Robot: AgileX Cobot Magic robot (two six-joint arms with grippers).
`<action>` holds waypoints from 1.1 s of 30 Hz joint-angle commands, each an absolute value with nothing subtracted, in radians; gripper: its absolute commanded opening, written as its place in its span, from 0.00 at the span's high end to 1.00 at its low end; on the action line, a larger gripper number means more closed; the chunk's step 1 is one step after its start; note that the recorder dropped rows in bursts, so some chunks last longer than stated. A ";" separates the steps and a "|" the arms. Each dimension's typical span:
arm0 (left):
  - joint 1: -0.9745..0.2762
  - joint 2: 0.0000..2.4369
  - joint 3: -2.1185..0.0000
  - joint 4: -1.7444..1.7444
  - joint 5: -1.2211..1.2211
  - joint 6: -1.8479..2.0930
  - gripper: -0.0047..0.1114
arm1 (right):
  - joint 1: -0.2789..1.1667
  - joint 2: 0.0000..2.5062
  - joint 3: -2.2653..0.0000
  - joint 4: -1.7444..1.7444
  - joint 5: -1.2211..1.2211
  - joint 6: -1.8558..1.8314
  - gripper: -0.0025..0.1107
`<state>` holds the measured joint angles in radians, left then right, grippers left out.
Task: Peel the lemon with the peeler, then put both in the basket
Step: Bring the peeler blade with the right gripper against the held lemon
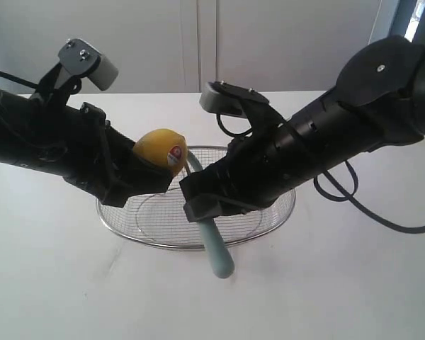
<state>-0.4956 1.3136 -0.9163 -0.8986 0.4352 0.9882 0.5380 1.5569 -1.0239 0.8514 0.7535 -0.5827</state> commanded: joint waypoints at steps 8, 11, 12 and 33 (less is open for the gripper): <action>-0.502 1.298 -0.922 -0.935 0.444 0.994 0.96 | 0.538 1.503 -1.027 0.807 0.687 -0.511 0.98; -0.502 1.298 -0.922 -0.935 0.444 0.994 0.96 | 0.538 1.486 -1.027 0.807 0.672 -0.495 0.98; -0.502 1.298 -0.922 -0.935 0.444 0.994 0.96 | 0.538 1.473 -1.027 0.807 0.668 -0.492 0.98; -0.502 1.298 -0.922 -0.935 0.444 0.994 0.96 | 0.538 1.516 -1.025 0.740 0.708 -0.440 0.98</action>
